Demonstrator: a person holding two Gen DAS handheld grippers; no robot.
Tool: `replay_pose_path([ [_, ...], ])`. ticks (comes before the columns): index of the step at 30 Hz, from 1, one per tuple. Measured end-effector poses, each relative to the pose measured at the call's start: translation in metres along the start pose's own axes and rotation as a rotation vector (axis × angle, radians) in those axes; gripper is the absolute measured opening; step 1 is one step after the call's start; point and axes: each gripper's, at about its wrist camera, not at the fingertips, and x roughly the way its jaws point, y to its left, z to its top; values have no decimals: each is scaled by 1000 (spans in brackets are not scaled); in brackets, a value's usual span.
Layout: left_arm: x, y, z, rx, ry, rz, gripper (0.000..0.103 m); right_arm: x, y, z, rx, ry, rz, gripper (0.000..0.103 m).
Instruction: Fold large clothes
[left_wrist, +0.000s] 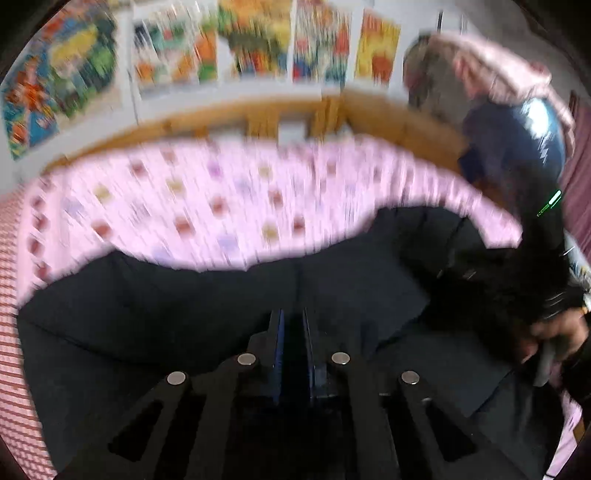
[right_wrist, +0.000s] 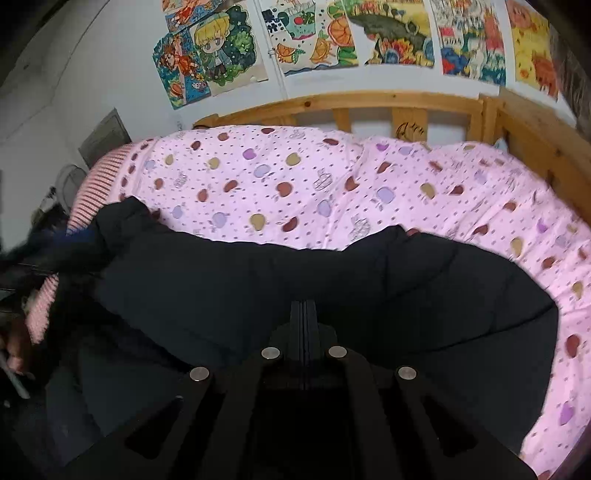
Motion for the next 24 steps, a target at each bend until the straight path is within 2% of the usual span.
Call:
replay_pose_path([
  [3,22,6,-14,-2,44,-25,5,10,3,-2,-10,61,47,1],
  [6,38,16,-23,-42,71,-53,3,34,10,-10,-62,158,16,1],
  [10,53,18,-28,-52,93,-36,4,61,8,-19,-45,212,20,1],
  [12,54,12,-32,-28,74,-11,4,71,8,-23,-42,219,15,1],
  [16,37,6,-43,-7,-21,1,4,68,13,-32,-43,156,8,1],
  [21,31,8,-49,9,-60,21,4,32,15,-42,-7,-31,91,1],
  [24,31,8,-50,14,-64,22,4,28,25,-35,-45,-29,117,1],
])
